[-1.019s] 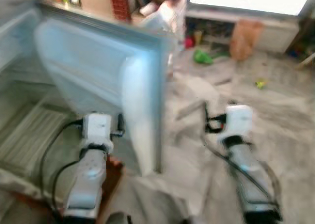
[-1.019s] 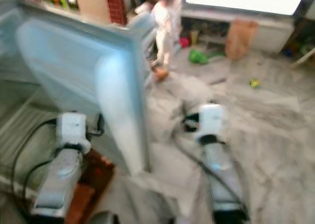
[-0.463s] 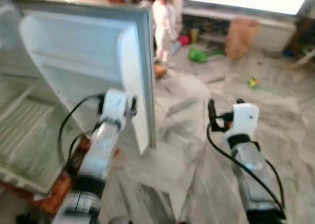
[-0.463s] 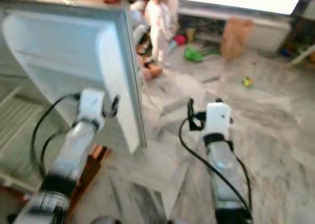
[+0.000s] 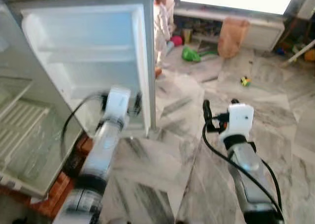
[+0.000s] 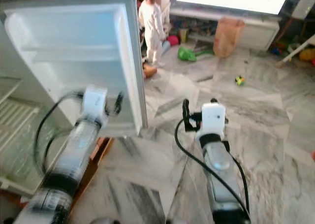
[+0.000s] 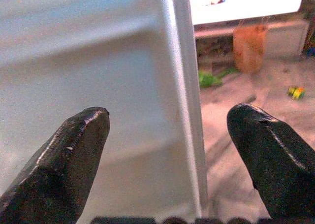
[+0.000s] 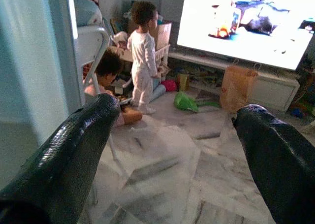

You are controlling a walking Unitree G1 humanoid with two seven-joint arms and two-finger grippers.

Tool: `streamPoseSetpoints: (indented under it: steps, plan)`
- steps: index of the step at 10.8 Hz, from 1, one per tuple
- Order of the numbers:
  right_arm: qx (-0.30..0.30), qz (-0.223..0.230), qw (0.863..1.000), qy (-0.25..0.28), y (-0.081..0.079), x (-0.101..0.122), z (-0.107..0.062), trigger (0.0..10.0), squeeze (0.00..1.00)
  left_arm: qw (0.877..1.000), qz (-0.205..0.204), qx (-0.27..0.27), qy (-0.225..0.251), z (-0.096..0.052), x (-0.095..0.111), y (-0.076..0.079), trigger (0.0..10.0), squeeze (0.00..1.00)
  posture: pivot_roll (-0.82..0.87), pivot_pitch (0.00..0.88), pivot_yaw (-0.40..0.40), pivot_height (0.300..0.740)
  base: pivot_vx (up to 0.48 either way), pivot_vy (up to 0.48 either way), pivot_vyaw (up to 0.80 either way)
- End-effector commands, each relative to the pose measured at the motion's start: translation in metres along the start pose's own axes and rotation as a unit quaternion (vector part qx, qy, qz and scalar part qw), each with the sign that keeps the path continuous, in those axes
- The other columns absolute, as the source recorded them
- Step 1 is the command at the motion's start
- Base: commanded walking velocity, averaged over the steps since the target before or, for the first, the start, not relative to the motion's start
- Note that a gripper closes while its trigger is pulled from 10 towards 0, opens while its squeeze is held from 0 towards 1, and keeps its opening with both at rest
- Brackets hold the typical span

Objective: Restocking fridge

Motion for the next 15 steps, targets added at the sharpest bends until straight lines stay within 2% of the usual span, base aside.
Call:
streamPoseSetpoints:
  steps: [1,2,3,4,6,7,9,11,15]
  plan:
    - [0.0,-0.001,1.0,-0.004,0.0,-0.001,-0.002,10.0,0.0,1.0,0.002,0.009,-0.002,-0.012,-0.002,-0.01,10.0,0.0,-0.01,0.117,0.026,0.74,0.0,0.0,0.0]
    - [0.004,0.002,1.0,-0.006,-0.003,-0.002,-0.002,10.0,0.0,1.0,-0.005,0.026,-0.009,-0.029,-0.01,-0.02,10.0,0.0,0.0,0.12,0.023,0.74,0.0,-0.469,0.0]
    - [0.01,0.004,1.0,-0.006,-0.007,-0.002,-0.002,10.0,0.0,0.999,-0.007,0.032,-0.019,-0.038,-0.018,-0.022,10.0,0.0,0.0,0.12,0.019,0.74,0.0,-0.465,0.0]
    - [0.015,0.012,1.0,-0.003,-0.01,0.0,0.0,10.0,0.0,0.999,-0.004,0.03,-0.023,-0.04,-0.019,-0.02,10.0,0.0,0.01,0.119,0.015,0.74,0.0,-0.465,0.0]
    - [0.01,0.025,1.0,-0.012,-0.011,-0.001,0.003,10.0,0.0,0.999,-0.004,0.025,-0.026,-0.039,-0.017,-0.015,10.0,0.0,0.0,0.118,0.021,0.74,0.0,-0.463,-0.36]
    - [0.012,0.027,0.999,-0.013,-0.012,-0.002,0.002,10.0,0.0,0.999,-0.002,0.021,-0.027,-0.038,-0.016,-0.014,10.0,0.0,0.0,0.12,0.023,0.74,0.0,0.0,-0.8]
    - [0.014,0.026,0.999,-0.016,-0.013,-0.004,-0.003,10.0,0.0,0.999,0.002,0.018,-0.027,-0.037,-0.014,-0.018,10.0,0.0,-0.01,0.124,0.026,0.74,0.334,0.0,-0.8]
    - [0.016,0.026,0.999,-0.024,-0.015,-0.007,-0.006,10.0,0.0,0.999,0.0,0.031,-0.039,-0.037,-0.019,-0.029,10.0,0.0,-0.01,0.129,0.029,0.74,0.412,0.0,-0.8]
    - [0.018,0.025,0.999,-0.027,-0.015,-0.009,-0.007,10.0,0.0,0.999,0.0,0.027,-0.041,-0.036,-0.02,-0.028,10.0,0.0,-0.01,0.123,0.025,0.74,0.444,0.0,-0.8]
Point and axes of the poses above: a point about 5 cm out from each wrist's last joint towards the gripper, its own z axis pointing out of the wrist towards the gripper, its own x axis along the axis of the wrist's last joint, y = z × x, the point moved 6 cm from there along z, pointing out of the wrist towards the gripper, and after that the axes turned 8 degrees about -z, right-handed, at the moved point
